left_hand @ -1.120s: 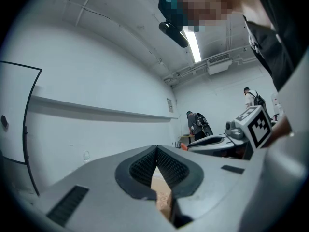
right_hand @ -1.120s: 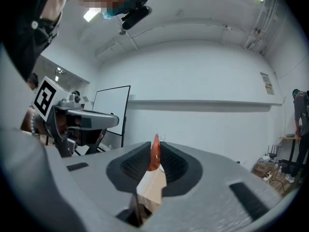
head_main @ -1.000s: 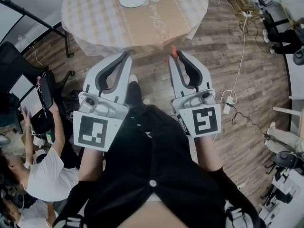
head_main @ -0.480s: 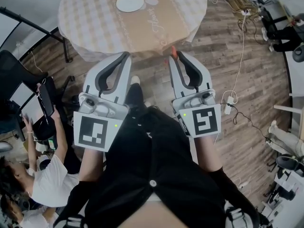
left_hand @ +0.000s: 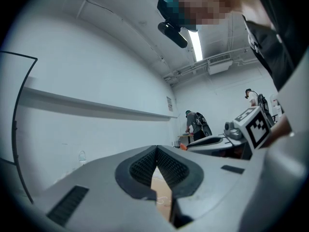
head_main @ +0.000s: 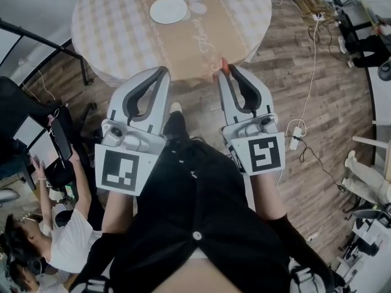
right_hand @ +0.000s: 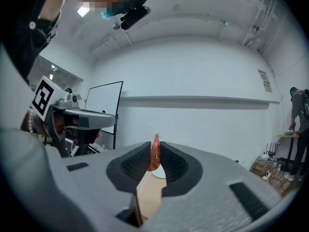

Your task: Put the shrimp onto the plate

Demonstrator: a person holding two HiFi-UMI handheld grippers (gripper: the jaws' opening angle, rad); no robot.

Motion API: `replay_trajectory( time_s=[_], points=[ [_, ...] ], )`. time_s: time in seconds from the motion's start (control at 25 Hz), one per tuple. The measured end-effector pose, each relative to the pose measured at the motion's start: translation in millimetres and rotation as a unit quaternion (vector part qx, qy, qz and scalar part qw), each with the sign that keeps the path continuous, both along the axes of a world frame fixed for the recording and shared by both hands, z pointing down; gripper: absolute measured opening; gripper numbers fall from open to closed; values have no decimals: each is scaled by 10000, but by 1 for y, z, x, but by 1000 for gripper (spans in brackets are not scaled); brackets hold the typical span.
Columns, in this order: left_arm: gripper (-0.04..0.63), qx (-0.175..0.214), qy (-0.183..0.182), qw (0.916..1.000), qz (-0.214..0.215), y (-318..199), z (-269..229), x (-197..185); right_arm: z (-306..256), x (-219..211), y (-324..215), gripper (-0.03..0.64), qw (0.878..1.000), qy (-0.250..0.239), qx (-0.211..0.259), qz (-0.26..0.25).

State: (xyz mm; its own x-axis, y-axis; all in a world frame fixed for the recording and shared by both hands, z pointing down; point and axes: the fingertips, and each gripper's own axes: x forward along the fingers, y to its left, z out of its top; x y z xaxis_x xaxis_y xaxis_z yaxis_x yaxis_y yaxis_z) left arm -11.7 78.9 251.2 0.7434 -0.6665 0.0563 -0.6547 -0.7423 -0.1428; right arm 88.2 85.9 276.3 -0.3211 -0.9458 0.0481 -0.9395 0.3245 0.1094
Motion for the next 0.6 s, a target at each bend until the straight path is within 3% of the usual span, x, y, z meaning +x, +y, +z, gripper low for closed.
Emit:
replay_trajectory(
  time_s=[0.6],
  points=[
    [3,-76,110,9999,87,-103,-4,4,-13,0,-95,48,10000,82,0,29]
  ],
)
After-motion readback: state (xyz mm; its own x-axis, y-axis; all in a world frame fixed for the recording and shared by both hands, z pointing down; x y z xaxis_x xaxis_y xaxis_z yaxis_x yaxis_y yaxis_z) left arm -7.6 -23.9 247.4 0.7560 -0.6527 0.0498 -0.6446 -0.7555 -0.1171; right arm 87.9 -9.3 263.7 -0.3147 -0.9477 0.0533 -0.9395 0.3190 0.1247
